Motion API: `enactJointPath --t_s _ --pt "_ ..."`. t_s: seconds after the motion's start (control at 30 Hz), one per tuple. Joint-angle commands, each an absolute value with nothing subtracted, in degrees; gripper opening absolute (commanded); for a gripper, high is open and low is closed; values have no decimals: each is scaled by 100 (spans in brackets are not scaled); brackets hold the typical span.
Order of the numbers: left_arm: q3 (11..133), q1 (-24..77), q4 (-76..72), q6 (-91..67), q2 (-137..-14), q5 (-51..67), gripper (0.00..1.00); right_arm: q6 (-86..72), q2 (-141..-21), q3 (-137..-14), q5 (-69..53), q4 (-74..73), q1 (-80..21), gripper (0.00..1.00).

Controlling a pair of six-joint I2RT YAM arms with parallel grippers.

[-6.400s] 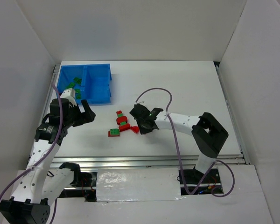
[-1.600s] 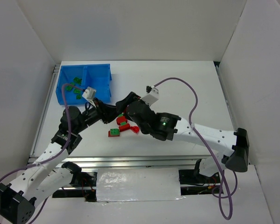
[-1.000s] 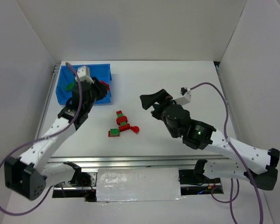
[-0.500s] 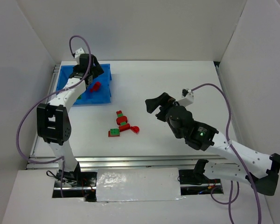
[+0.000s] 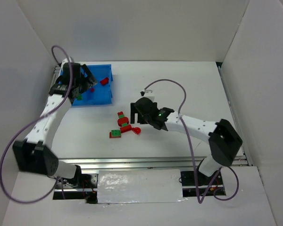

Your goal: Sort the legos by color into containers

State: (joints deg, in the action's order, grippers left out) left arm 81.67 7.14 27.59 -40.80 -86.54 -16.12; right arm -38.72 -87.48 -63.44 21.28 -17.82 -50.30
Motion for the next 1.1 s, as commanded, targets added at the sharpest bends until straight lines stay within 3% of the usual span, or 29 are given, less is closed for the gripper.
enactJointPath --t_s 0.0,0.17,0.27,0.4,0.57,0.63,0.8,1.07 --pt "7245 773 3218 -3939 -7116 -705 98 -2761 -9183 -6434 1214 -2049 -5071 91" --pt "6303 1019 3383 -3237 -5855 358 99 -1759 -9447 -6143 291 -1380 -5054 88" --pt "6179 1028 3699 -2727 -5362 571 99 -1504 -9974 -6476 456 -1564 -5054 82" --pt "5863 1037 3736 -2373 -4836 397 99 -1371 -10659 -6864 667 -1819 -5045 66" --pt "5239 1020 3358 -2487 -4579 316 100 -1266 -10977 -7101 800 -1854 -5045 57" --pt "5290 1011 3462 -2444 -4649 291 99 -1283 -11030 -7137 835 -1951 -5054 47" --pt "5212 1011 3455 -2470 -4571 219 99 -1572 -10645 -6882 1054 -2004 -5106 26" --pt "5142 1011 3174 -2873 -4781 1516 99 -1662 -9004 -6311 1134 -1926 -5439 21"
